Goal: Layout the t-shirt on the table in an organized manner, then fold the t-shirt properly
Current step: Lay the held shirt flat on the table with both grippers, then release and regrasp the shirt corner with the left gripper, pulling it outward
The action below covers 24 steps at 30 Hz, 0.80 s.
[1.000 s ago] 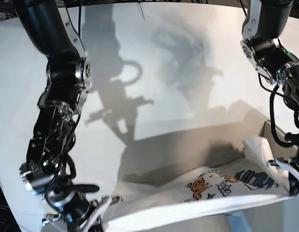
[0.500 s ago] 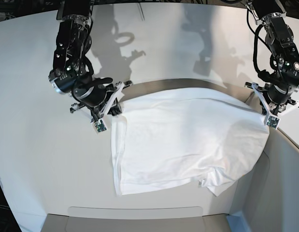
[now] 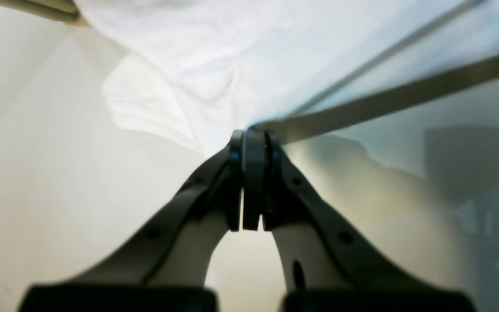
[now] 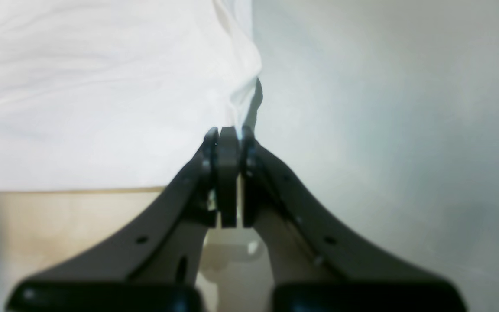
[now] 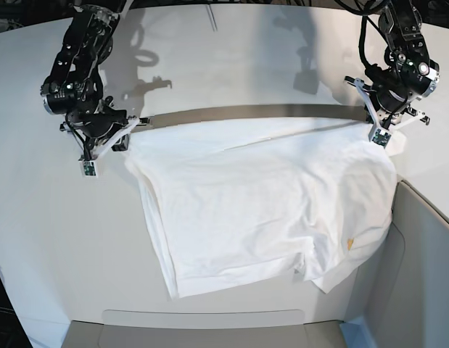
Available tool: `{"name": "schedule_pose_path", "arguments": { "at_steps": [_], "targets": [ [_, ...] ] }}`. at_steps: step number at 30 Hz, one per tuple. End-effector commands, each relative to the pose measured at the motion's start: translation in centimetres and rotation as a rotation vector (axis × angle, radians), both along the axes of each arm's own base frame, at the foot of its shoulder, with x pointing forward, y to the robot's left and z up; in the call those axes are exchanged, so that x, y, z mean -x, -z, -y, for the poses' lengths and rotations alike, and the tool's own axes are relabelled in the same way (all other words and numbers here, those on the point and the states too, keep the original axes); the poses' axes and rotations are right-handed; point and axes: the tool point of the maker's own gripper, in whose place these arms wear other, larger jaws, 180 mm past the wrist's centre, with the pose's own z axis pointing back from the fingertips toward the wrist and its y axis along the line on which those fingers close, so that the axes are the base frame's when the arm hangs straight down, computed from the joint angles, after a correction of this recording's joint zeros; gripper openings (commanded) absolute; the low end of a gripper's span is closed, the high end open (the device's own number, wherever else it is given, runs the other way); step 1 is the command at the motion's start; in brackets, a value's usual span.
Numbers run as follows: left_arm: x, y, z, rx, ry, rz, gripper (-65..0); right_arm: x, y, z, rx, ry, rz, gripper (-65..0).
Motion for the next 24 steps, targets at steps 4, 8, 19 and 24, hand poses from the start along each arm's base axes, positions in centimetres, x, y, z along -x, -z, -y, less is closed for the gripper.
{"name": "schedule_pose_path", "arguments": {
  "at_steps": [4,8,19,24],
  "targets": [
    [-0.6,0.4,3.5,0.02,0.113,-0.006,-65.0,0.9,-0.2,-0.7,0.05,-0.076,-0.042,-65.0],
    [0.1,1.2,5.1,0.034,0.161,-0.036,-65.0,1.7,-0.3,2.6,0.045,0.048,-0.034,-65.0],
    [2.4,2.5,4.4,0.013,0.146,-0.121,-65.0,7.1,2.8,5.7,0.054,0.162,-0.183,-65.0],
    [2.3,2.5,4.5,0.02,0.137,-0.118,-65.0,7.8,4.0,0.7,0.03,0.001,-0.224,-65.0]
  ]
}}
